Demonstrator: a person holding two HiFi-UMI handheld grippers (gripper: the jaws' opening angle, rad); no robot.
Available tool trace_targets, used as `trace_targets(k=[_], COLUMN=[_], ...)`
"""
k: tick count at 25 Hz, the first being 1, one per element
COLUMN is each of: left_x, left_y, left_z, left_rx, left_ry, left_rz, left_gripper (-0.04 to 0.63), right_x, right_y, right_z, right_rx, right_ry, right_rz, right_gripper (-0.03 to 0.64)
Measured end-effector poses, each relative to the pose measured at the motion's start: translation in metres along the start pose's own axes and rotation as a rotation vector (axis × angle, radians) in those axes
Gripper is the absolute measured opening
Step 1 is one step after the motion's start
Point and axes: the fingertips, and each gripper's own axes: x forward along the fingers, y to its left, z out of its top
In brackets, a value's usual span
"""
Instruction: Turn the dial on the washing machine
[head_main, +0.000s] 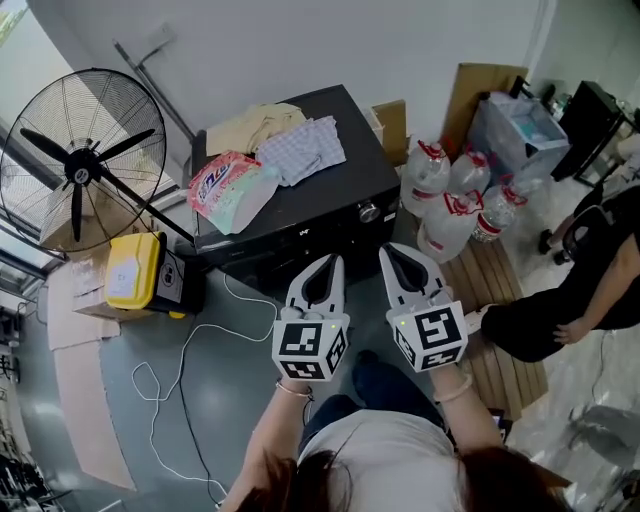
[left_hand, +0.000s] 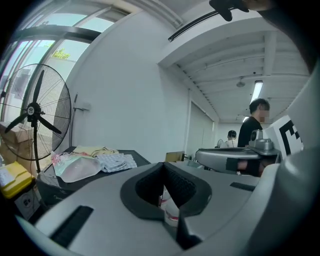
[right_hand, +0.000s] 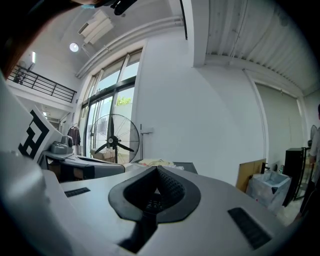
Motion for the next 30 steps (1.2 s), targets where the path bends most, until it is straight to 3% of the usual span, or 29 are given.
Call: trace_targets(k=[9,21,30], left_x=[0.035,0.068,0.082], left_y=[0.019,0.051,0.060], left_z=[-0.023,-0.066,-0.087], left_rx=[-0.026,-0.085,-0.069], left_ry=[0.003,0.008,0.041], left_rz=[0.055,0.081,0.049], left_gripper=[0.018,0.017,0.018], right_x=[0.038,0.085,0.106], right_y=[-0.021,-0.035,-0.040], right_z=[-0.025,-0.072,-0.095], right_rx=[-0.009,-0.037,-0.021], right_ry=[0.039,0.090,0.129], right_rz=[0.052,0.039,0.006], right_gripper=[0.021,0.021,0.038])
